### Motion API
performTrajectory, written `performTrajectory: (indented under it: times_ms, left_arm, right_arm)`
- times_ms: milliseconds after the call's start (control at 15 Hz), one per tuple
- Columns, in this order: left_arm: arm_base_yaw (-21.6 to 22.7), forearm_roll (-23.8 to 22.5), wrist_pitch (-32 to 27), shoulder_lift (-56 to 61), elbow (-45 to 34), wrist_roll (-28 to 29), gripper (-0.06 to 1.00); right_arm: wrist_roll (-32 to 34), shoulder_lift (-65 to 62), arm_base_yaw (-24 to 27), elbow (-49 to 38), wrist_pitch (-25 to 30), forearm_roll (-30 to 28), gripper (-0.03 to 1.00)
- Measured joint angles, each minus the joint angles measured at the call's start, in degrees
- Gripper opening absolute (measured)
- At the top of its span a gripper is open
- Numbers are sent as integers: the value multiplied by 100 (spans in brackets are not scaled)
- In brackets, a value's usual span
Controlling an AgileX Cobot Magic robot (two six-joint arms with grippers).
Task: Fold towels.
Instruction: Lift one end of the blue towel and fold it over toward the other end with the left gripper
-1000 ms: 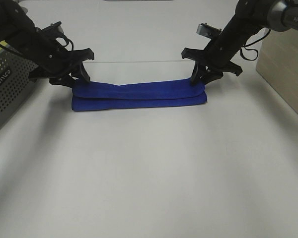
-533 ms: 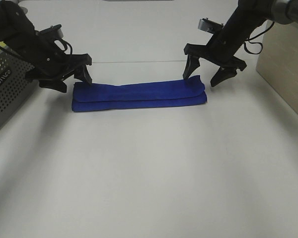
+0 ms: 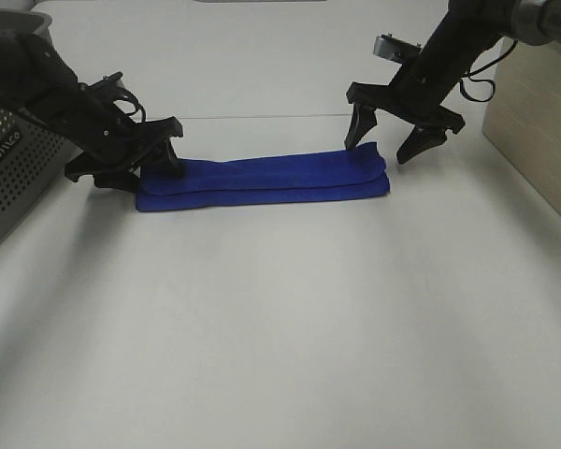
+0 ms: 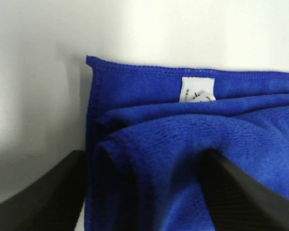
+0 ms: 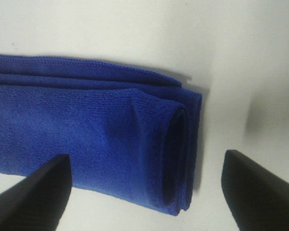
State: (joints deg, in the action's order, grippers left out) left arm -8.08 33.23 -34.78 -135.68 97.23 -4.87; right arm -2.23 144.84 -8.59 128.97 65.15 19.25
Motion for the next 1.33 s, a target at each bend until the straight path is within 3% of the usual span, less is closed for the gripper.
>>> performTrajectory:
  times_ms: [333,733,933,1067,1333]
  left_arm:
    - [0,97,-6,-74,0,-218,7]
    - [395,-516,-590,527,11,-183,7]
    - [476,-636,-1432,882,607,-143,7]
    - [292,-453,-1702,882,1043,-143,7]
    - [-401,57,-1295,854,1278,-40,7]
  right_arm:
    - [0,0,0,0,-52,0,80]
    - [0,0,0,0,-52,0,80]
    - [0,0,0,0,-57,0,80]
    - [0,0,0,0,-57,6,80]
    - [6,0,0,0,-34,115,80]
